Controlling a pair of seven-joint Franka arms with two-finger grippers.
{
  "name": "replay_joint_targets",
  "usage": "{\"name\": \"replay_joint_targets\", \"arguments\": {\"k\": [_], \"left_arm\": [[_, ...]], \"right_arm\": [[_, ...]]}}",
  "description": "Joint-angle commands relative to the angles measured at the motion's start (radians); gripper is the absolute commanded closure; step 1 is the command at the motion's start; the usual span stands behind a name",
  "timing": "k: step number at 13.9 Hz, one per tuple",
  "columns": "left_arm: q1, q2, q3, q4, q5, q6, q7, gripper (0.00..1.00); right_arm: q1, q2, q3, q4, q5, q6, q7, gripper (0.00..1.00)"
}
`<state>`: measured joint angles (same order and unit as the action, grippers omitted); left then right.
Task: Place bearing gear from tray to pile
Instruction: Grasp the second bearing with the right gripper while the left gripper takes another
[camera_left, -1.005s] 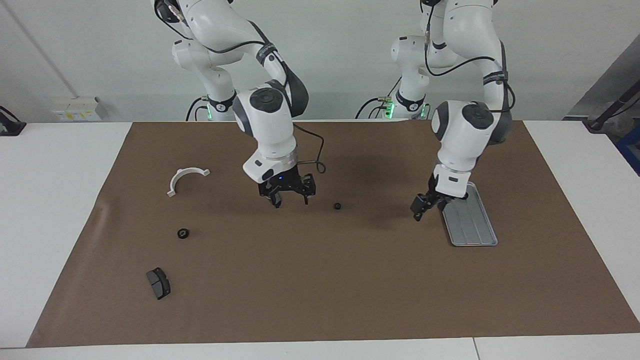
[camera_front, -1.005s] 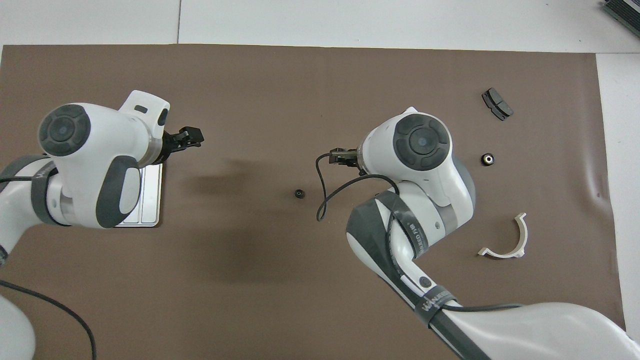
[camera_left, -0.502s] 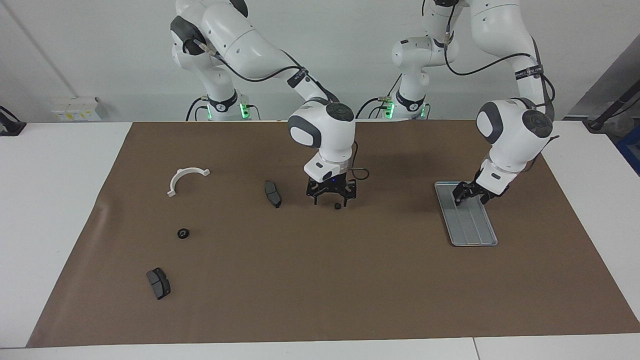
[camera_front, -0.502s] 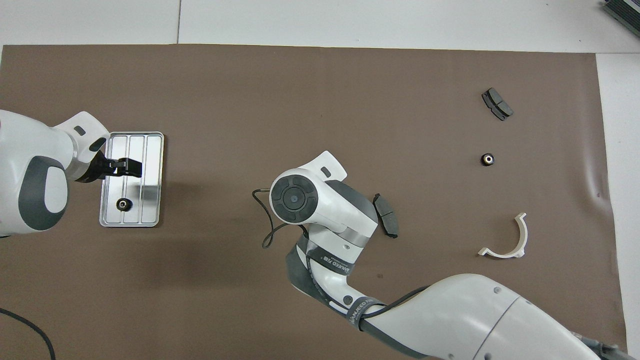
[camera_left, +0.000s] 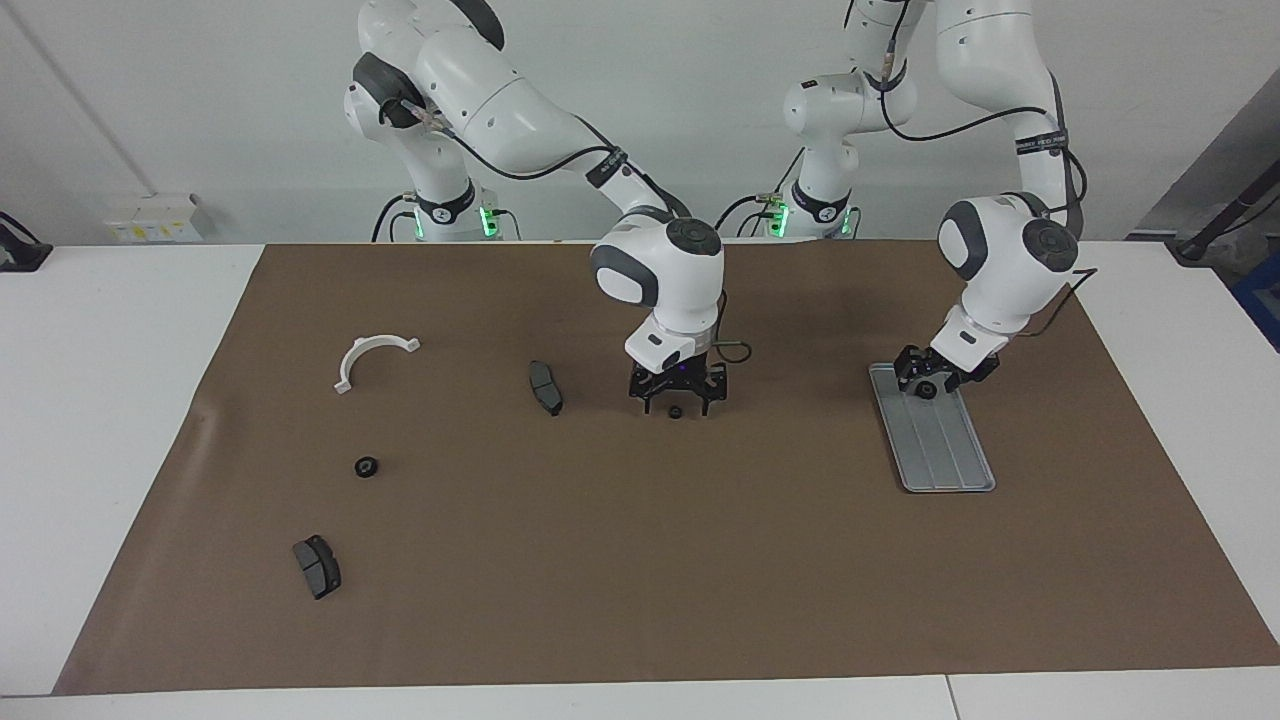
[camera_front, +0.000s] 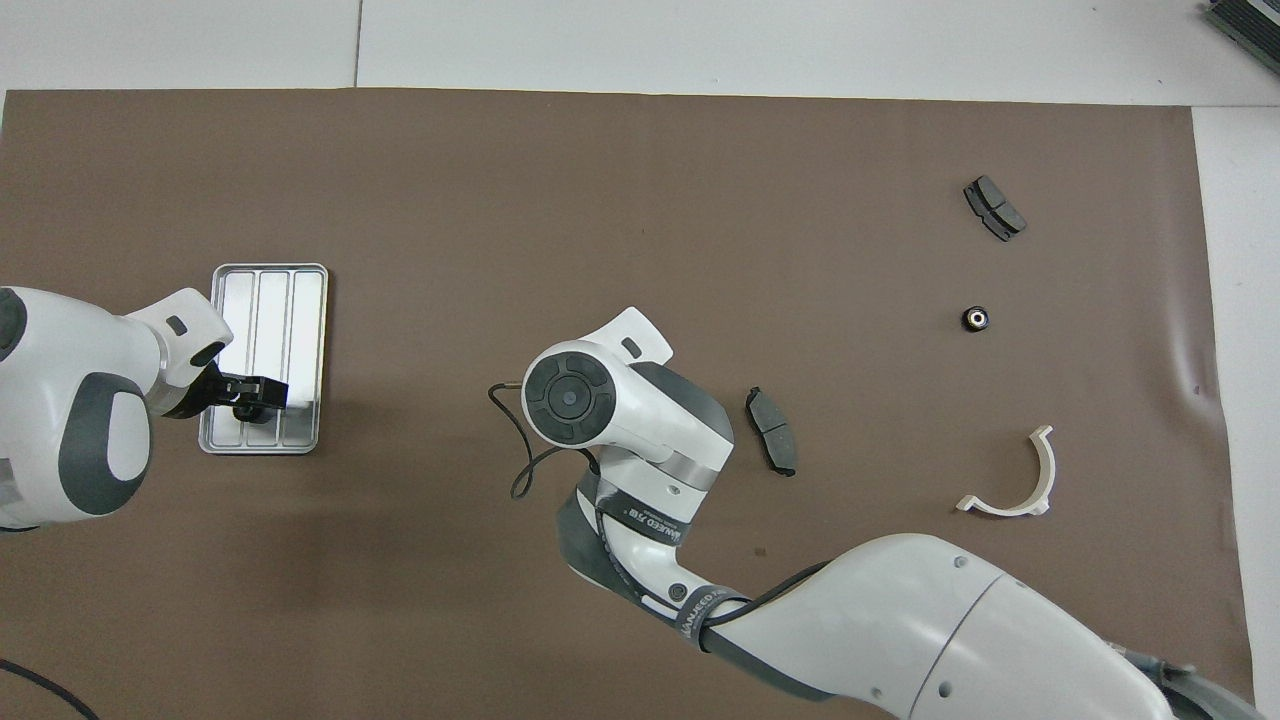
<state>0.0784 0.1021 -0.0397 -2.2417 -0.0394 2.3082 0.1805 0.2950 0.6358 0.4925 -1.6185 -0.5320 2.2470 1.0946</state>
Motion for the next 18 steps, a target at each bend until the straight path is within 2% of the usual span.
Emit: {"name": "replay_joint_targets", "arguments": {"k": [1, 4, 7, 10, 12, 14, 16, 18], "left_arm": [[0.015, -0.039, -0.008, -0.045, -0.007, 0.030, 0.011, 0.18], [0.041, -0.039, -0.008, -0.071, -0.007, 0.077, 0.004, 0.19], [0.043, -0.030, -0.006, -0.079, -0.007, 0.103, -0.038, 0.20], [0.040, -0.024, -0.008, -0.084, -0.007, 0.106, -0.085, 0.26], [0.037, -0.024, -0.008, -0.085, -0.007, 0.108, -0.095, 0.29], [0.037, -0.024, -0.008, -0.094, -0.007, 0.126, -0.095, 0.32], [0.038, -0.021, -0.008, -0.108, -0.007, 0.146, -0.093, 0.39], [0.040, -0.019, -0.008, -0.108, -0.007, 0.148, -0.093, 0.46]], "right_arm": [[-0.017, 0.012, 0.017, -0.001, -0.019, 0.016, -0.005, 0.18], [-0.016, 0.012, 0.018, -0.007, -0.017, 0.003, -0.005, 0.36], [-0.017, 0.010, 0.018, -0.026, -0.017, 0.014, -0.005, 0.44], [-0.017, 0.010, 0.018, -0.026, -0.016, 0.014, -0.005, 0.49], [-0.017, 0.010, 0.017, -0.026, -0.013, 0.016, -0.005, 0.55], [-0.019, 0.012, 0.018, -0.026, -0.010, 0.016, -0.005, 0.73], [-0.022, 0.012, 0.018, -0.021, -0.008, 0.017, -0.001, 0.99], [-0.025, 0.012, 0.018, -0.012, -0.005, 0.014, 0.001, 1.00]]}}
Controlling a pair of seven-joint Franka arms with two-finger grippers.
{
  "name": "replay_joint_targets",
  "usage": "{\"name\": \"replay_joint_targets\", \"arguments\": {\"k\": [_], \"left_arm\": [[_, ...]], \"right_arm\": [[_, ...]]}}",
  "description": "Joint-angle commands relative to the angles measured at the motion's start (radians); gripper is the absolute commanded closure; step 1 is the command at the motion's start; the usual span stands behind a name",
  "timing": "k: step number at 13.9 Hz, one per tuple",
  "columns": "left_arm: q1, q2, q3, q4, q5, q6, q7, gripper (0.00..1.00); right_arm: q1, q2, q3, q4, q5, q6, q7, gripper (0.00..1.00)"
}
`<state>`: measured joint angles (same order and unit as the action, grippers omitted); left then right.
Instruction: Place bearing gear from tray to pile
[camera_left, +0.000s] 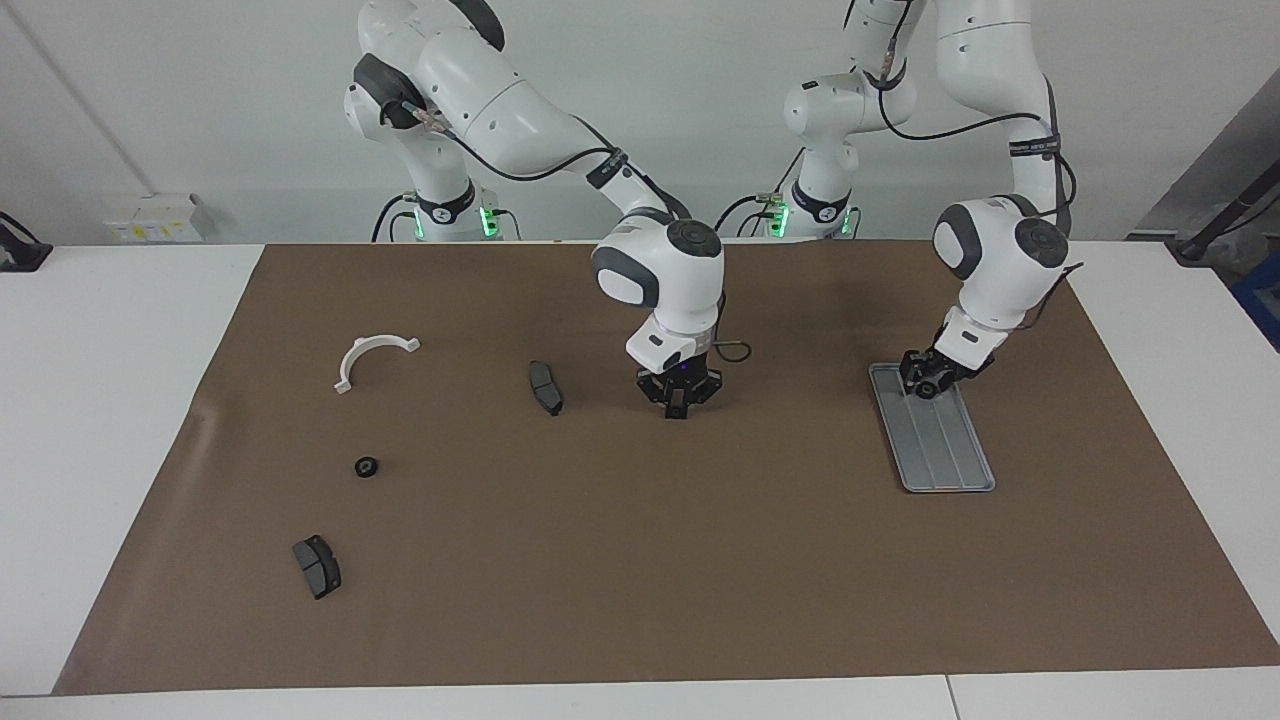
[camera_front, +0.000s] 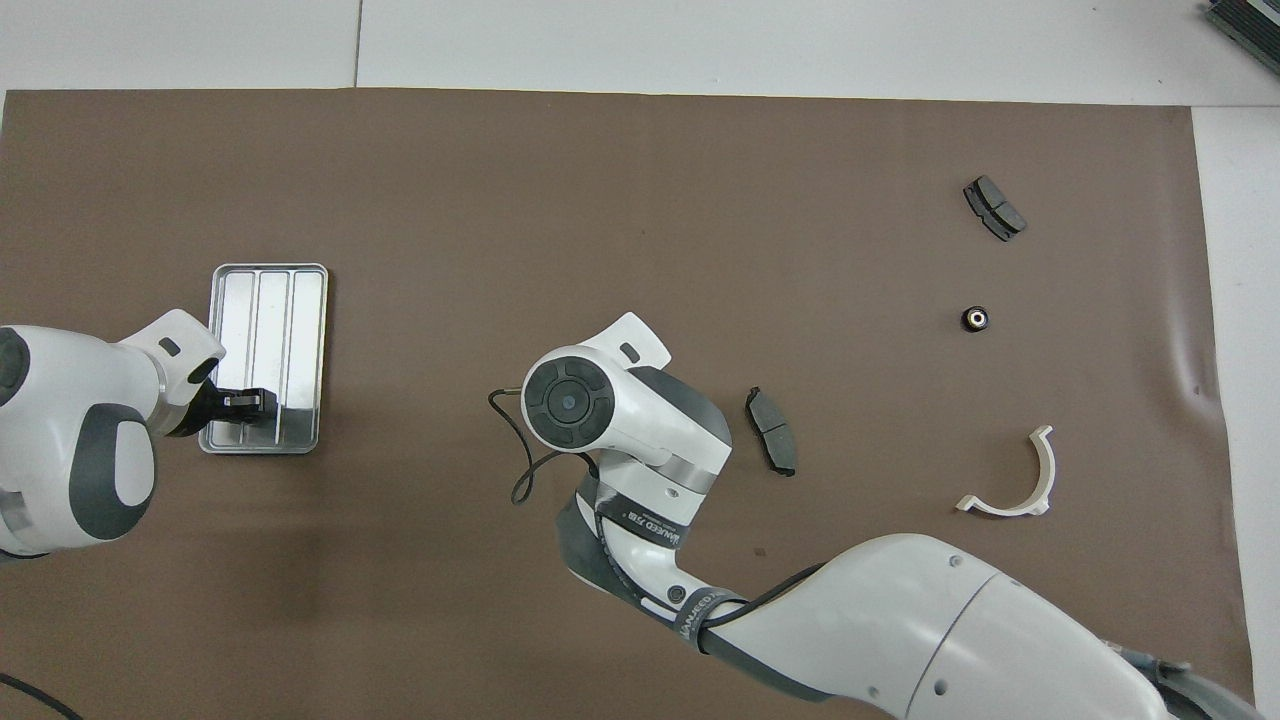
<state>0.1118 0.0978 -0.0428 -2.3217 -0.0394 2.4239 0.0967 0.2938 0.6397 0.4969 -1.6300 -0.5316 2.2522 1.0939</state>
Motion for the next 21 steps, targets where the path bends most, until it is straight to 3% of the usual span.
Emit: {"name": "replay_joint_targets", "arguments": {"k": [1, 3, 7, 9, 11, 16, 18, 21], "left_arm": [[0.006, -0.015, -0.005, -0.028, -0.007, 0.032, -0.009, 0.49], [0.006, -0.015, -0.005, -0.028, -0.007, 0.032, -0.009, 0.61], [0.006, -0.012, -0.005, -0.019, -0.007, 0.031, -0.009, 0.82], [-0.004, -0.003, -0.005, 0.008, -0.007, 0.020, -0.031, 0.90], [-0.046, 0.028, -0.008, 0.083, -0.007, 0.000, -0.134, 0.90], [-0.272, 0.069, -0.008, 0.200, -0.007, -0.032, -0.478, 0.90], [-0.392, 0.069, -0.008, 0.208, -0.007, -0.029, -0.616, 0.90], [-0.542, 0.071, -0.008, 0.206, -0.007, -0.017, -0.696, 0.88]], "right_arm": [[-0.025, 0.006, 0.014, 0.004, 0.004, 0.003, 0.001, 1.00], [-0.035, -0.015, 0.012, 0.025, 0.051, -0.009, -0.002, 1.00], [-0.117, -0.151, 0.000, 0.010, 0.064, -0.084, -0.024, 1.00], [-0.168, -0.193, -0.032, 0.010, 0.099, -0.115, -0.157, 1.00], [-0.168, -0.213, -0.154, 0.010, 0.206, -0.099, -0.335, 1.00], [-0.170, -0.206, -0.391, 0.003, 0.451, -0.027, -0.734, 1.00], [-0.173, -0.195, -0.458, -0.037, 0.533, 0.041, -0.862, 1.00], [-0.174, -0.161, -0.495, -0.053, 0.602, 0.061, -0.933, 1.00]]}}
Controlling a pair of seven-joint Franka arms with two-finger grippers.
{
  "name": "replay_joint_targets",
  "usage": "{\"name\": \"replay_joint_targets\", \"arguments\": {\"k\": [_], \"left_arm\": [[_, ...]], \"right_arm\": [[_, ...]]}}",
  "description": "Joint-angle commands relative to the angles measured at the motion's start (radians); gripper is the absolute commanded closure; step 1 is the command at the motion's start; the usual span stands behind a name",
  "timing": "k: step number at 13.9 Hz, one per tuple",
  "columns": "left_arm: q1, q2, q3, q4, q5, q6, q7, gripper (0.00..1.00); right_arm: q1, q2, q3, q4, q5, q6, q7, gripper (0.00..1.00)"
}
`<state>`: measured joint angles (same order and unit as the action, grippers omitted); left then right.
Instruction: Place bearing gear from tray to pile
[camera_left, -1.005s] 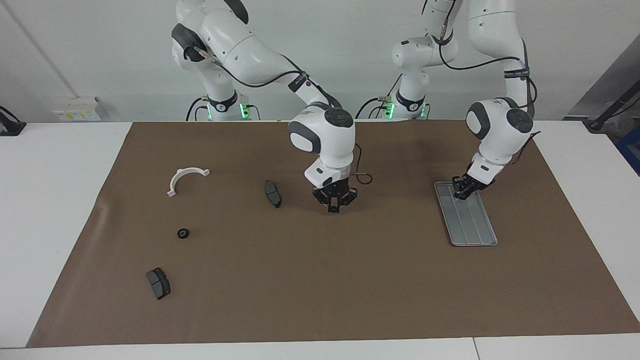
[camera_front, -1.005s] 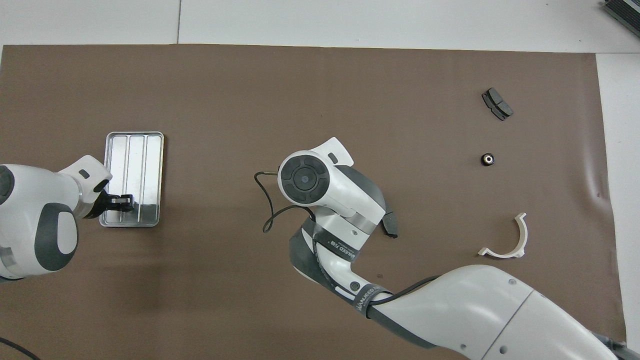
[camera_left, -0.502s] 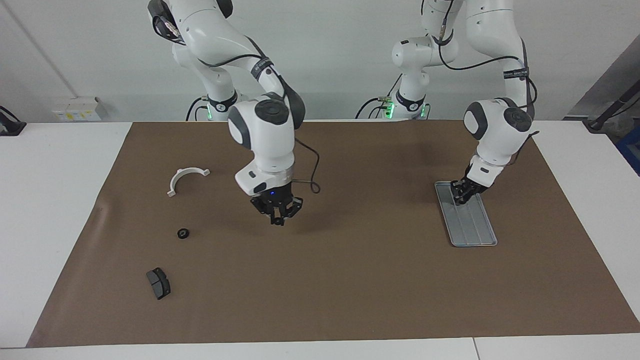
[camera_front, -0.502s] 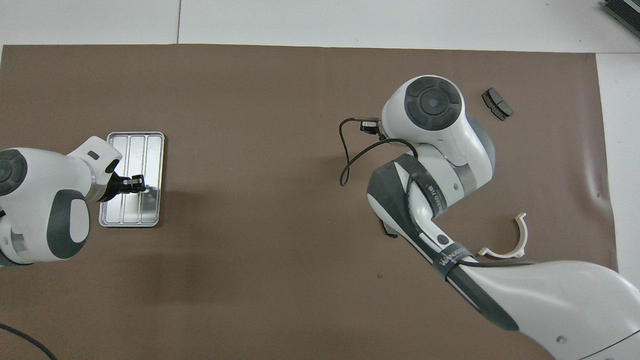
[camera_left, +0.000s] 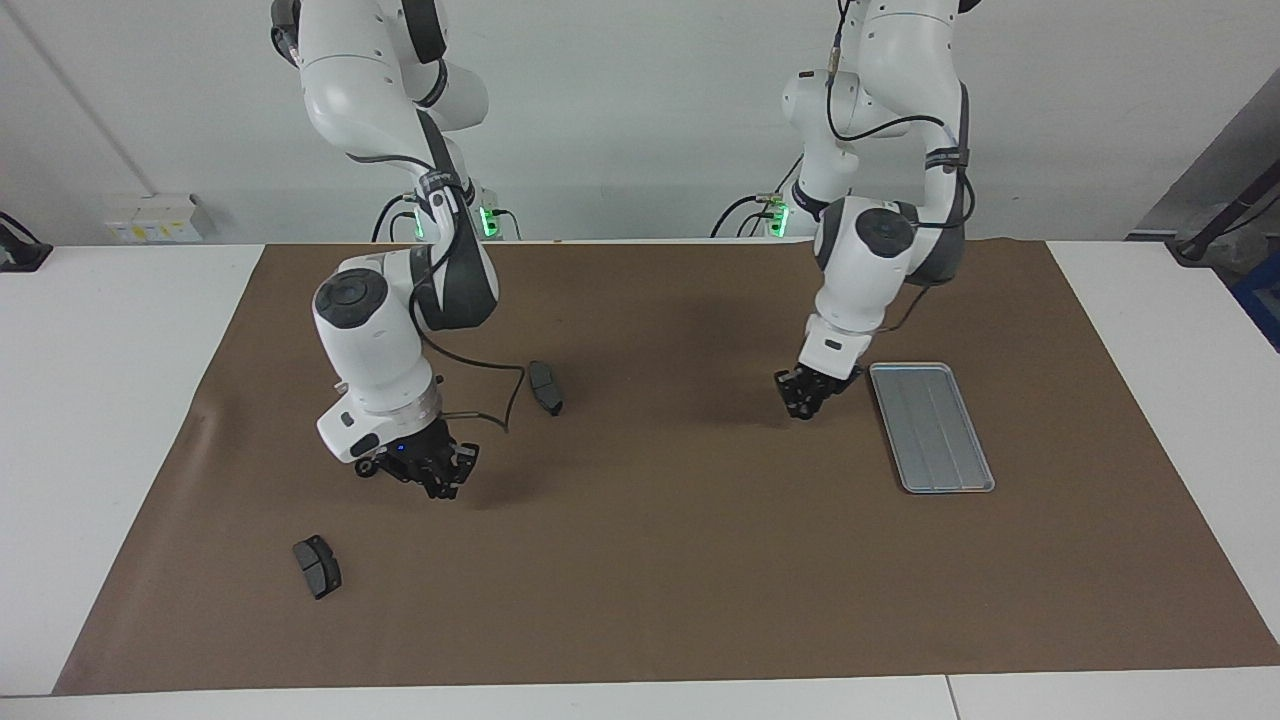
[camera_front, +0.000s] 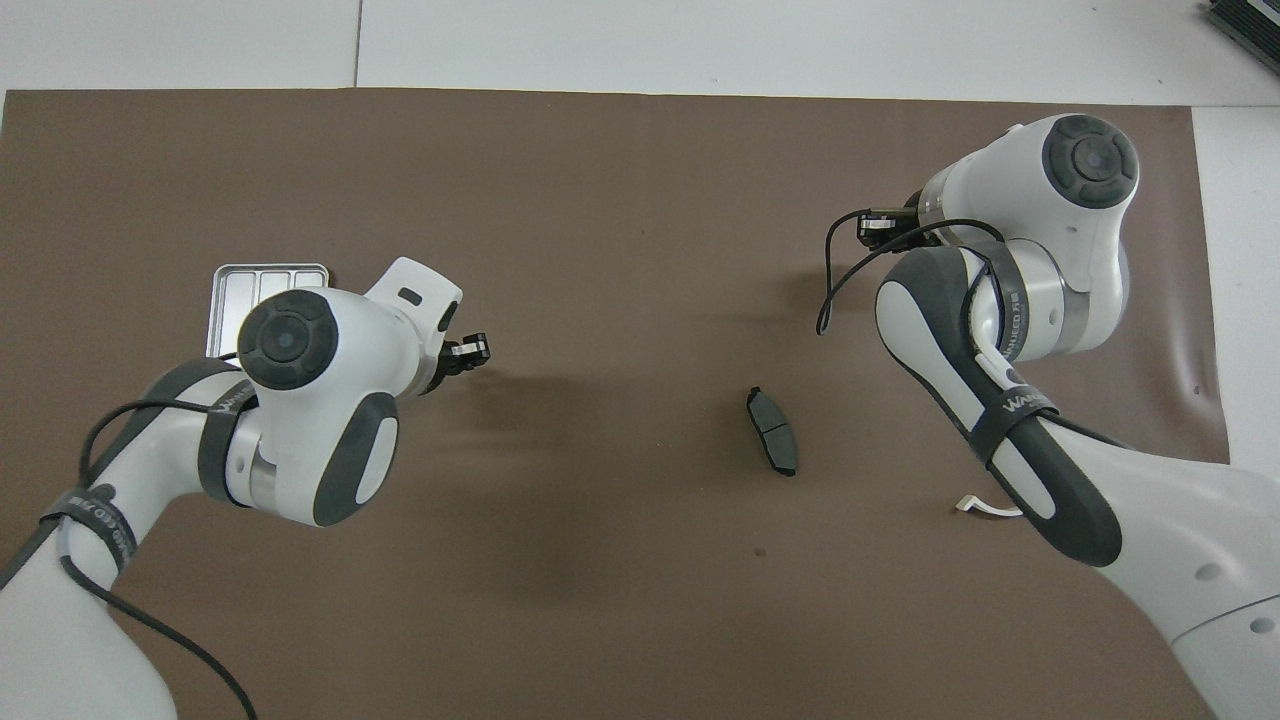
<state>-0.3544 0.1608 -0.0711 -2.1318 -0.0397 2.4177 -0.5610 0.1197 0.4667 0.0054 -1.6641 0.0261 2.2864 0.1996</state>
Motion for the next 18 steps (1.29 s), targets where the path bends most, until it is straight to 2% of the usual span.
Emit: {"name": "replay_joint_targets", "arguments": {"k": [1, 3, 4, 5, 6, 7, 9, 10, 11, 12, 14, 15, 18], "left_arm": [[-0.142, 0.034, 0.020, 0.018, -0.006, 0.007, -0.072, 0.88], [-0.210, 0.106, 0.020, 0.042, -0.006, 0.116, -0.131, 0.85], [-0.216, 0.127, 0.020, 0.053, -0.005, 0.141, -0.132, 0.78], [-0.219, 0.129, 0.020, 0.058, -0.005, 0.141, -0.129, 0.66], [-0.219, 0.131, 0.020, 0.072, -0.003, 0.141, -0.125, 0.40], [-0.221, 0.132, 0.020, 0.085, -0.003, 0.136, -0.125, 0.02], [-0.207, 0.123, 0.022, 0.101, 0.001, 0.127, -0.120, 0.00], [-0.189, 0.103, 0.023, 0.102, 0.001, 0.117, -0.119, 0.00], [-0.142, 0.074, 0.023, 0.119, 0.001, 0.074, -0.115, 0.00], [-0.097, 0.051, 0.023, 0.154, 0.004, -0.005, -0.102, 0.00], [0.009, 0.045, 0.023, 0.275, 0.011, -0.221, 0.025, 0.00], [0.068, 0.027, 0.023, 0.300, 0.011, -0.291, 0.099, 0.00], [0.227, -0.024, 0.023, 0.300, 0.009, -0.371, 0.339, 0.00]], "right_arm": [[0.000, 0.026, -0.004, -0.019, 0.052, 0.037, -0.040, 1.00], [0.000, 0.038, -0.005, -0.040, 0.054, 0.077, -0.040, 1.00], [0.000, 0.038, -0.005, -0.049, 0.052, 0.090, -0.042, 1.00], [0.000, 0.039, -0.007, -0.055, 0.054, 0.091, -0.043, 1.00], [0.000, 0.041, -0.007, -0.062, 0.052, 0.106, -0.045, 1.00], [0.000, 0.044, -0.007, -0.066, 0.054, 0.117, -0.043, 1.00], [0.000, 0.049, -0.007, -0.077, 0.054, 0.139, -0.043, 1.00], [0.000, 0.049, -0.007, -0.077, 0.054, 0.137, -0.042, 0.77], [0.000, 0.049, -0.007, -0.077, 0.054, 0.139, -0.034, 0.11], [0.000, 0.049, -0.008, -0.077, 0.054, 0.136, -0.034, 0.00], [0.003, 0.032, -0.015, -0.072, 0.054, 0.125, -0.031, 0.00], [0.006, 0.009, -0.015, -0.072, 0.052, 0.116, -0.029, 0.00], [0.032, -0.069, -0.006, -0.069, 0.045, 0.029, 0.015, 0.00]]}}
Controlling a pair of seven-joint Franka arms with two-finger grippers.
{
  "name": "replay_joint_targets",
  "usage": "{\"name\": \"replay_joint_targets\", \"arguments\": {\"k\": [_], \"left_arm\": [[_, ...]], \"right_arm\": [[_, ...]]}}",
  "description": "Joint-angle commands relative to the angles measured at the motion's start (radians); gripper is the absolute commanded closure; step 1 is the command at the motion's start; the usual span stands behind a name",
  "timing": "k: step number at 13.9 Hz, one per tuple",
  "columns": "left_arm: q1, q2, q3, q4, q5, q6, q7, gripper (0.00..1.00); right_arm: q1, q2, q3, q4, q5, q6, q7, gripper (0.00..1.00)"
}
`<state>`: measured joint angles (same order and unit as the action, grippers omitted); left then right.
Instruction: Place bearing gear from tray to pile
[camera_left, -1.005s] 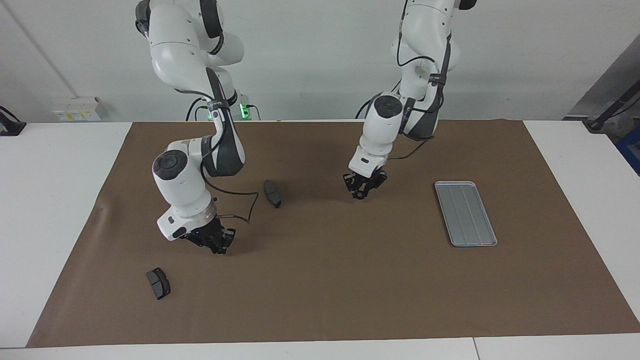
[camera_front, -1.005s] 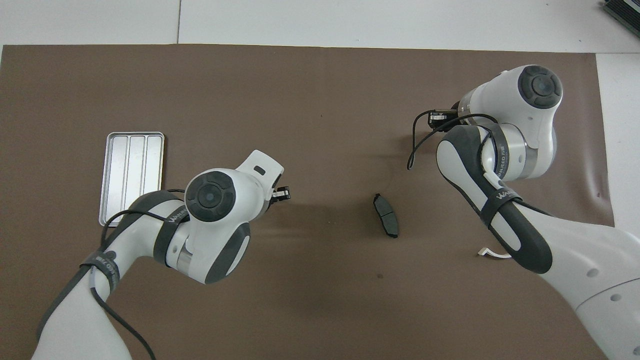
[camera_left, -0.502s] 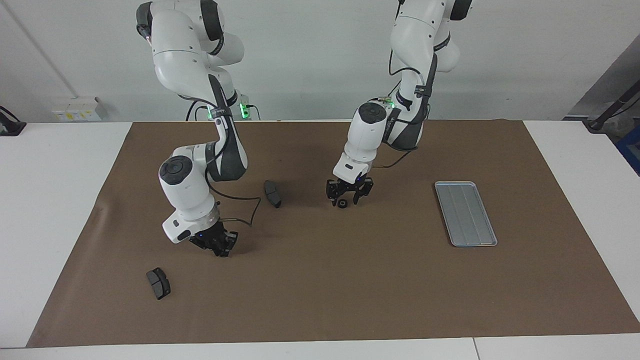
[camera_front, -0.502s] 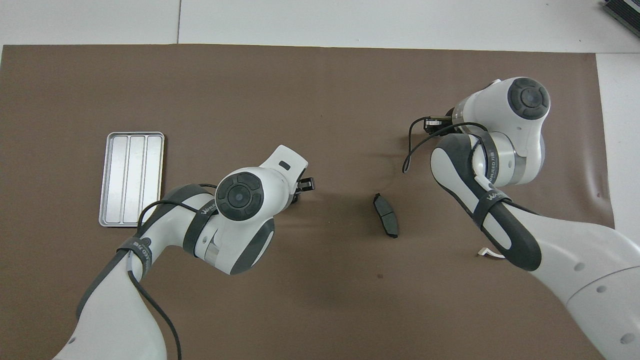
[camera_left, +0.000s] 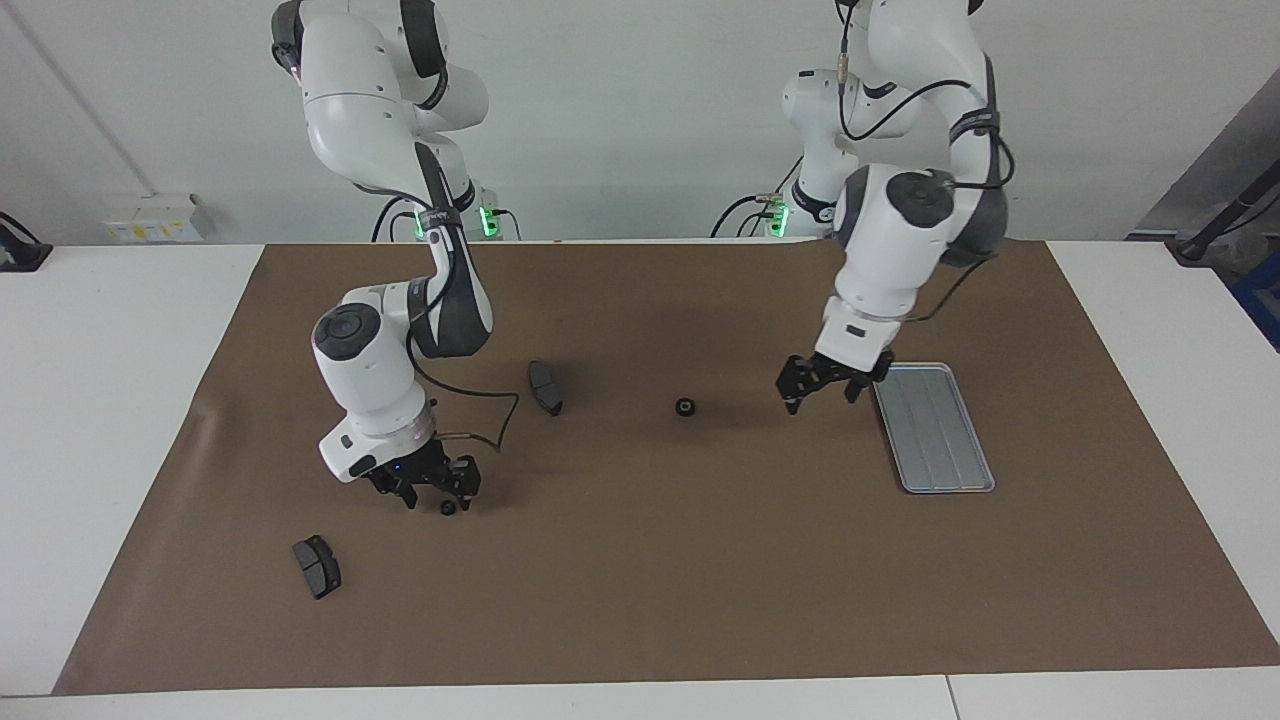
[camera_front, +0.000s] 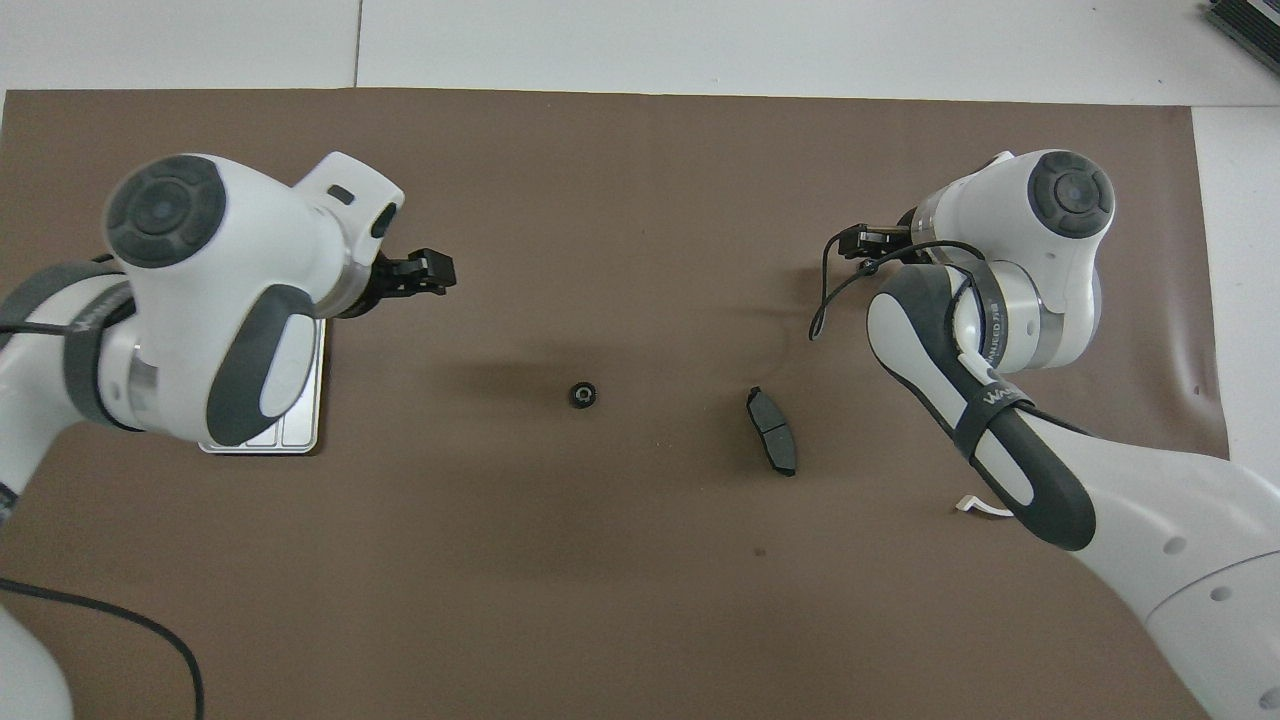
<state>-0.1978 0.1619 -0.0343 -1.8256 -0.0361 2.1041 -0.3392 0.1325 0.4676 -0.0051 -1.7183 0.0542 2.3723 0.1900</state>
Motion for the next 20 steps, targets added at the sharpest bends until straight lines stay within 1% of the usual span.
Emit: {"name": "replay_joint_targets", "arguments": {"k": [1, 3, 5, 7, 9, 10, 11, 13, 14, 16, 17, 18, 20], "left_arm": [[0.110, -0.039, -0.012, -0.006, 0.005, -0.088, 0.200, 0.00], [0.194, -0.076, -0.013, -0.008, 0.005, -0.140, 0.320, 0.00], [0.230, -0.126, -0.012, -0.008, 0.005, -0.205, 0.387, 0.00], [0.232, -0.180, -0.006, -0.008, 0.007, -0.252, 0.387, 0.00], [0.233, -0.231, -0.004, -0.004, 0.025, -0.304, 0.385, 0.00], [0.230, -0.243, -0.006, -0.004, 0.047, -0.327, 0.385, 0.00], [0.224, -0.251, -0.007, -0.004, 0.062, -0.343, 0.384, 0.00], [0.222, -0.254, -0.010, -0.007, 0.062, -0.335, 0.376, 0.00], [0.224, -0.255, -0.012, -0.011, 0.062, -0.331, 0.378, 0.00], [0.224, -0.255, -0.013, -0.011, 0.062, -0.331, 0.376, 0.00], [0.224, -0.255, -0.013, -0.011, 0.062, -0.328, 0.379, 0.00], [0.221, -0.255, -0.015, -0.014, 0.061, -0.328, 0.378, 0.00], [0.216, -0.262, -0.015, -0.018, 0.061, -0.326, 0.373, 0.00]], "right_arm": [[0.033, -0.092, 0.010, -0.012, 0.009, -0.092, 0.040, 0.00], [0.059, -0.130, 0.026, 0.000, 0.007, -0.166, 0.068, 0.00], [0.067, -0.150, 0.083, 0.014, 0.003, -0.217, 0.161, 0.00], [0.070, -0.149, 0.161, 0.022, -0.020, -0.219, 0.247, 0.00], [0.070, -0.149, 0.271, 0.022, -0.106, -0.223, 0.395, 0.00], [0.071, -0.141, 0.319, 0.022, -0.144, -0.222, 0.478, 0.00], [0.082, -0.133, 0.350, 0.022, -0.177, -0.213, 0.543, 0.00], [0.093, -0.098, 0.393, 0.026, -0.210, -0.187, 0.630, 0.00], [0.108, -0.063, 0.408, 0.045, -0.238, -0.176, 0.682, 0.00], [0.160, 0.047, 0.439, 0.118, -0.377, -0.180, 0.840, 0.00], [0.168, 0.104, 0.464, 0.167, -0.460, -0.186, 0.902, 0.00], [0.168, 0.141, 0.493, 0.190, -0.511, -0.189, 0.923, 0.00], [0.186, 0.184, 0.508, 0.197, -0.543, -0.176, 0.928, 0.00]]}}
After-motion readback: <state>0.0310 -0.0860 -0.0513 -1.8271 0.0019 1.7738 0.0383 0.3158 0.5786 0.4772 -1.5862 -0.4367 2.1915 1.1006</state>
